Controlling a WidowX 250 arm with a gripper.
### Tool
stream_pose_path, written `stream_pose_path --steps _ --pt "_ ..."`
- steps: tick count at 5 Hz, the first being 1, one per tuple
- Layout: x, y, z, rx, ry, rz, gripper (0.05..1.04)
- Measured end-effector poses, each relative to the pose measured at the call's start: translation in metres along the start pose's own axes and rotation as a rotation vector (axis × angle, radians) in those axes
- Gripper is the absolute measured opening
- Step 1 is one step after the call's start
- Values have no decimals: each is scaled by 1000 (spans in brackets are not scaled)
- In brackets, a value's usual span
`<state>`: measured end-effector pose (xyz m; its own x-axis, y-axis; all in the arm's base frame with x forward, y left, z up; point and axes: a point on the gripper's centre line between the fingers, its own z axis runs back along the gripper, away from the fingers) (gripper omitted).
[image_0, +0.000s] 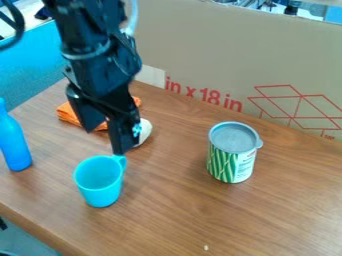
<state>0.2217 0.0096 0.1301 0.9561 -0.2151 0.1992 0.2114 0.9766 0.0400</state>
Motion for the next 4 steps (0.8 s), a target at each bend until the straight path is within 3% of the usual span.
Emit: stream_pose_path --steps 2,4 --pt "-1 -4 -33 -44 34 -17 1001" --pt "-15 4 -49 4 131 21 1001"
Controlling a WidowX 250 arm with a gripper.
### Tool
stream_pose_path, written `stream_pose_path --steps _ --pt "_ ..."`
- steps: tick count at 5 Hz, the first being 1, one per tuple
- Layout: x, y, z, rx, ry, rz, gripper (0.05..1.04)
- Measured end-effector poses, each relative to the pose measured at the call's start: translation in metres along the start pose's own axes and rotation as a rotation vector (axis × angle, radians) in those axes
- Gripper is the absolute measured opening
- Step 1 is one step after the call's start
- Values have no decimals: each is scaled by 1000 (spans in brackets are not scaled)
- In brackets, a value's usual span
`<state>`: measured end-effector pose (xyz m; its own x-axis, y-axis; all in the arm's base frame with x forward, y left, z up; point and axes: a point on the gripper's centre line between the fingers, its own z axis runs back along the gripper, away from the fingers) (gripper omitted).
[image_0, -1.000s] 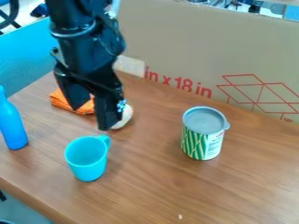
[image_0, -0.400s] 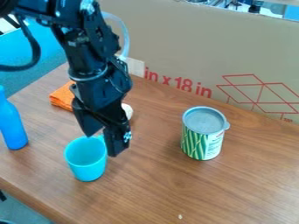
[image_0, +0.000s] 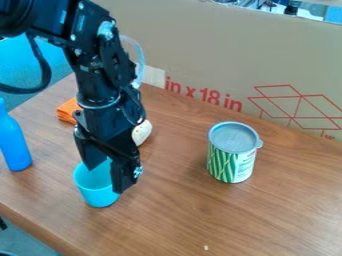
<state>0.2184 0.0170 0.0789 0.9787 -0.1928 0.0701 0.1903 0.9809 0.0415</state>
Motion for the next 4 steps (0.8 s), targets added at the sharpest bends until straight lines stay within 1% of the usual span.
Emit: stream_pose_path --steps 1,2,3,4 --pt "-8 7 -8 34 58 16 1001" --pt "-10 8 -15 -5 30 3 1001" --pt "-11 7 -23 -26 17 -4 1001" --pt "-14 7 -29 -48 8 -11 961"
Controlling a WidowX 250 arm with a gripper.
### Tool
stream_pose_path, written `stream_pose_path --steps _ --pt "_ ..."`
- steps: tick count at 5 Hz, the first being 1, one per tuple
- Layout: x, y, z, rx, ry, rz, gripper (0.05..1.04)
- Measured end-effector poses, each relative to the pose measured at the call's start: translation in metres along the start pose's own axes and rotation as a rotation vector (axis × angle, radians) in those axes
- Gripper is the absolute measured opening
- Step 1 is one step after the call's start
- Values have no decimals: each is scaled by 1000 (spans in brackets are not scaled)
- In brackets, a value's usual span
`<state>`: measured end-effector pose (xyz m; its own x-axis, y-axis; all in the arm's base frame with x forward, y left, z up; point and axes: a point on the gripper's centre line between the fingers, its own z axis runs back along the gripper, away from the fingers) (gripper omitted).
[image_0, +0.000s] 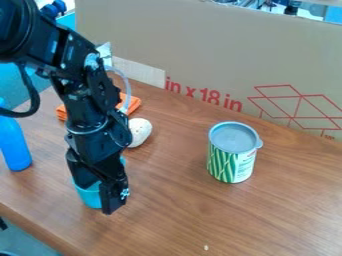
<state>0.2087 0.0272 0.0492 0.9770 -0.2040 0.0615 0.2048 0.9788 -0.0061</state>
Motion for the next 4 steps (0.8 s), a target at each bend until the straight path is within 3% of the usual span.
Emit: stream_pose_path --steps 2,3,4 --pt "1 1 -2 2 -31 -1 382" --pt "2 -4 3 9 -34 -17 169" --pt "2 -10 10 29 -23 -22 90"
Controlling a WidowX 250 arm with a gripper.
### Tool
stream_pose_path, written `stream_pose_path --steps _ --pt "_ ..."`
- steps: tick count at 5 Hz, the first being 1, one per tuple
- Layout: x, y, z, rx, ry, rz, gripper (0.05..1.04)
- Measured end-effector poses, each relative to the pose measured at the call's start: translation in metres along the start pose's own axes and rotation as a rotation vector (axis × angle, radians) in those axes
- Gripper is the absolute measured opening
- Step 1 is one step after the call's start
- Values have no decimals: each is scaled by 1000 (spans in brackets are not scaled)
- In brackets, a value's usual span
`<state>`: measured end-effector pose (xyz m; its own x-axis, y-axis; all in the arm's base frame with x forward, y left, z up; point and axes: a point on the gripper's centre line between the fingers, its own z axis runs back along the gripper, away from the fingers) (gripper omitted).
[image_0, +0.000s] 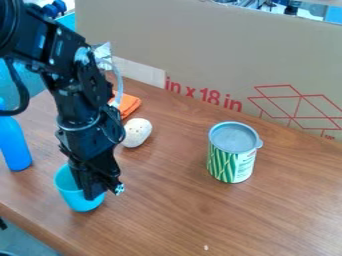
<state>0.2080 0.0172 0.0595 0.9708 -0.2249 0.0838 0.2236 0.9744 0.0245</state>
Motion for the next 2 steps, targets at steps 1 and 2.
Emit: stream_pose_path --steps 1,2 --pt "14 -21 20 21 -37 -30 89" --pt "39 -70 44 34 -90 -160 88"
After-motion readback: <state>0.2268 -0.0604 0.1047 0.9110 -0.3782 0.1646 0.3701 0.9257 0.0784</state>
